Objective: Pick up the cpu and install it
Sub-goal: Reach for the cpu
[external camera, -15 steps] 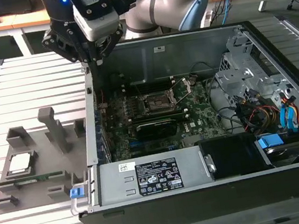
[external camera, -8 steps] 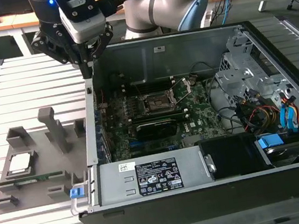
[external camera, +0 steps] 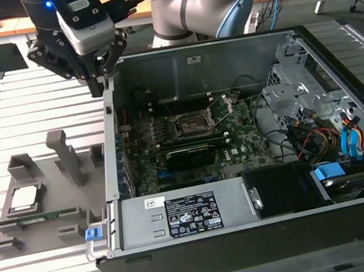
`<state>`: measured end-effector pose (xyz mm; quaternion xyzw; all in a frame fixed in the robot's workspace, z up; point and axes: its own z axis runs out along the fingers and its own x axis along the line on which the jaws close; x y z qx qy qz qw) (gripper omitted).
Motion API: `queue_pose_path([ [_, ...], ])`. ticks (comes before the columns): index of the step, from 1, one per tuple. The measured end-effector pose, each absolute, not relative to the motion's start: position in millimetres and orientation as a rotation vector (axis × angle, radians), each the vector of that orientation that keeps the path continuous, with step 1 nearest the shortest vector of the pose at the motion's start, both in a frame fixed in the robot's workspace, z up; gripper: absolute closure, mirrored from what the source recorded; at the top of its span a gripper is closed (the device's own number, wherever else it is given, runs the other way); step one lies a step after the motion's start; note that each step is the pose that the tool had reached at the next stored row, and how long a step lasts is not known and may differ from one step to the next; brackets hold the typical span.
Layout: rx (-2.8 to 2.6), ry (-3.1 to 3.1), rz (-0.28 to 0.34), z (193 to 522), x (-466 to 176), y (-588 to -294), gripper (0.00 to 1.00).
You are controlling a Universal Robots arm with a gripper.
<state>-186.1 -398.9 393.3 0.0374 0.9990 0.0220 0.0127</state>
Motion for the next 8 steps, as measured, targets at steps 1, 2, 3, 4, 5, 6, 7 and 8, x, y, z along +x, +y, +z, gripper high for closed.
queue_pose_path([
  [1,0.116,3.113,0.069,393.3,-189.0,-398.9,0.89],
  [2,0.117,3.113,0.069,393.3,-190.6,-398.9,0.89],
  [3,0.117,3.113,0.069,393.3,-191.9,-398.9,0.89],
  [4,0.117,3.113,0.069,393.3,-192.9,-398.8,0.89],
  [5,0.117,3.113,0.069,393.3,-194.1,-398.8,0.89],
  [6,0.117,3.113,0.069,393.3,-195.9,-398.9,0.89],
  [7,0.117,3.113,0.069,393.2,-196.6,-398.8,0.89],
  [8,0.117,3.113,0.069,393.3,-197.4,-398.8,0.89],
])
